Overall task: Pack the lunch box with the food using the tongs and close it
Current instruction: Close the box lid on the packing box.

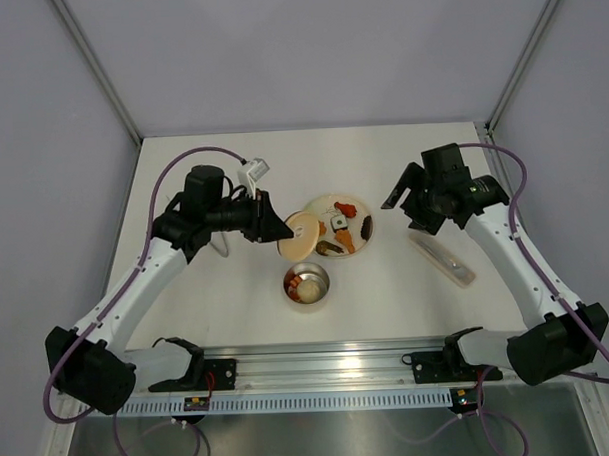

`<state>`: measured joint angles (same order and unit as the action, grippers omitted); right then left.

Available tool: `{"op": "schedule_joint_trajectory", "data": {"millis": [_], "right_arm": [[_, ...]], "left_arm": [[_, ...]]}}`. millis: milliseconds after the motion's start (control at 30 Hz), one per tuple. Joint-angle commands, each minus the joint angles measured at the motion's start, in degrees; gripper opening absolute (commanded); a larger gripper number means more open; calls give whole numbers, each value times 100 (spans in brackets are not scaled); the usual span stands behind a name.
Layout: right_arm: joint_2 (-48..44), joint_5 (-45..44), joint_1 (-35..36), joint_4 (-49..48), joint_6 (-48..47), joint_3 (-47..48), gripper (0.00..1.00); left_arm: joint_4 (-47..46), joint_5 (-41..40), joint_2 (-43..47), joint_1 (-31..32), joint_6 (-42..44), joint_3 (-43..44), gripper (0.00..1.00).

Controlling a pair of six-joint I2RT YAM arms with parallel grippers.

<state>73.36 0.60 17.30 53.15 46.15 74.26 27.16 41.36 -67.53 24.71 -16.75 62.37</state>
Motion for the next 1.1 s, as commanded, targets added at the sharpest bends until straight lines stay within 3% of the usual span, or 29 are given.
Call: {"op": "schedule_joint_trajectory", "data": {"millis": [0, 267, 500, 1067], "right_arm": [[-208, -315, 10, 29, -194, -87, 84], [-349, -333, 2, -85, -405, -368, 84], [-305, -236, 1, -190, -440, -447, 84], [-296, -253, 1, -208, -475, -544, 84]], "left_arm": [[-500, 1005, -103, -45, -530, -225, 0], [-843, 1277, -68, -72, -1075, -970, 0], [-2143, 1787, -15, -124, -2014, -1770, 0], [-3181, 1621, -823, -335, -2499, -2501, 0]]}}
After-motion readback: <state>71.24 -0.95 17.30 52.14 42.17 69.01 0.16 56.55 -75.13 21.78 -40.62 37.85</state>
